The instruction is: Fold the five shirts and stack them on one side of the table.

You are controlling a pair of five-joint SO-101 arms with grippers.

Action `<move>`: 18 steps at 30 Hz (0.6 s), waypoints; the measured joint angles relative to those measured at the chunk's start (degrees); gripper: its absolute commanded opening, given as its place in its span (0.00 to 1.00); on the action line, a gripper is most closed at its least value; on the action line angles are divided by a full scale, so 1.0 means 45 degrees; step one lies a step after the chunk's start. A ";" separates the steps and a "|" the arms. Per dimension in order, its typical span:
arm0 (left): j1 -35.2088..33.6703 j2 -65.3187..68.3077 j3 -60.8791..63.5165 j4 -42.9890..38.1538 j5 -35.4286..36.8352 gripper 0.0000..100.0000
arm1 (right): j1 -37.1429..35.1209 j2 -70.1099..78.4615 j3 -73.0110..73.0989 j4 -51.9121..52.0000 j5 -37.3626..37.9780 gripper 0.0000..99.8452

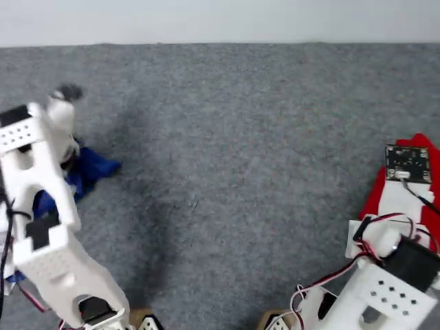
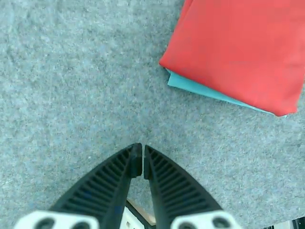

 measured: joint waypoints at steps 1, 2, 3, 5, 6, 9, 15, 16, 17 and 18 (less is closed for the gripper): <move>0.0059 -0.0449 -0.0410 0.0000 0.0352 0.01 | 0.0000 0.0000 0.0000 0.0000 0.0000 0.01; 0.0137 -0.0860 -0.0801 0.0000 0.0723 0.01 | 0.0000 -0.0020 0.0000 0.0000 0.0000 0.01; 0.0215 -0.1211 -0.1289 0.0000 0.1133 0.01 | 0.0000 -0.0020 0.0000 0.0000 0.0000 0.01; 0.0430 -0.1758 -0.2286 0.0000 0.1915 0.01 | 0.0000 -0.0020 0.0000 0.0000 0.0000 0.01; 0.0586 -0.1915 -0.2852 -0.0020 0.2325 0.01 | 0.0000 -0.0020 0.0000 0.0000 0.0000 0.01; 0.1094 -0.2129 -0.4786 -0.0078 0.3497 0.01 | 0.0000 -0.0020 0.0000 0.0000 0.0000 0.01; 0.2911 -0.2168 -0.8635 -0.0078 0.5177 0.01 | 0.0000 -0.0020 0.0000 0.0020 0.0000 0.01; 0.3360 -0.2168 -0.9260 -0.0078 0.5275 0.01 | 0.0000 -0.0020 0.0000 0.0020 0.0000 0.01; 0.3829 -0.2188 -0.9866 -0.0078 0.5431 0.01 | 0.0000 -0.0039 0.0039 0.0020 0.0000 0.01; 0.4298 -0.2208 -1.0432 -0.0078 0.5548 0.01 | 0.0000 -0.0039 0.0215 0.0020 0.0000 0.01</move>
